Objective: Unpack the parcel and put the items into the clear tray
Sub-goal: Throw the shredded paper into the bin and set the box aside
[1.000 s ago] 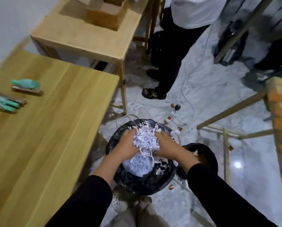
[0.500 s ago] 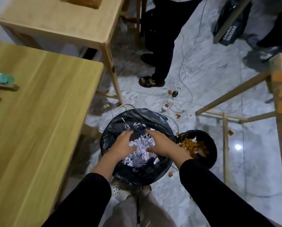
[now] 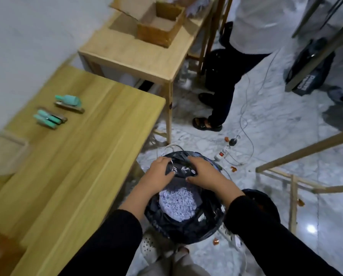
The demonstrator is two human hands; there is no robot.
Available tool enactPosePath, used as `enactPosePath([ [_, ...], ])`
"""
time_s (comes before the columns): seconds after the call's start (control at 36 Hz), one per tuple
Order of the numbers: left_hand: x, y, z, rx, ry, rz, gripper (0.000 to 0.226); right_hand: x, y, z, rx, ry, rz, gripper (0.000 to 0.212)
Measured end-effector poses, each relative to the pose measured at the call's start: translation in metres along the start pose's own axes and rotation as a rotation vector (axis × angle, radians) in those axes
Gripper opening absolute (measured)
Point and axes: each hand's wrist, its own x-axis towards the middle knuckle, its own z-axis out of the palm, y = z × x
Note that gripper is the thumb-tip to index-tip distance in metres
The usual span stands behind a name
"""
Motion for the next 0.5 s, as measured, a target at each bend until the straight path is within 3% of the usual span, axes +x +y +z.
enactPosePath([
  [0.17, -0.026, -0.012, -0.05, -0.059, 0.188, -0.024, 0.047, 0.009, -0.062, -0.021, -0.062, 0.018, -0.126, 0.074],
  [0.42, -0.102, -0.072, -0.111, -0.106, 0.431, -0.235, 0.046, 0.018, -0.174, -0.007, -0.197, -0.091, -0.375, 0.067],
  [0.5, -0.137, -0.1, -0.125, -0.113, 0.584, -0.327, 0.045, 0.016, -0.214, 0.012, -0.231, -0.122, -0.465, 0.065],
])
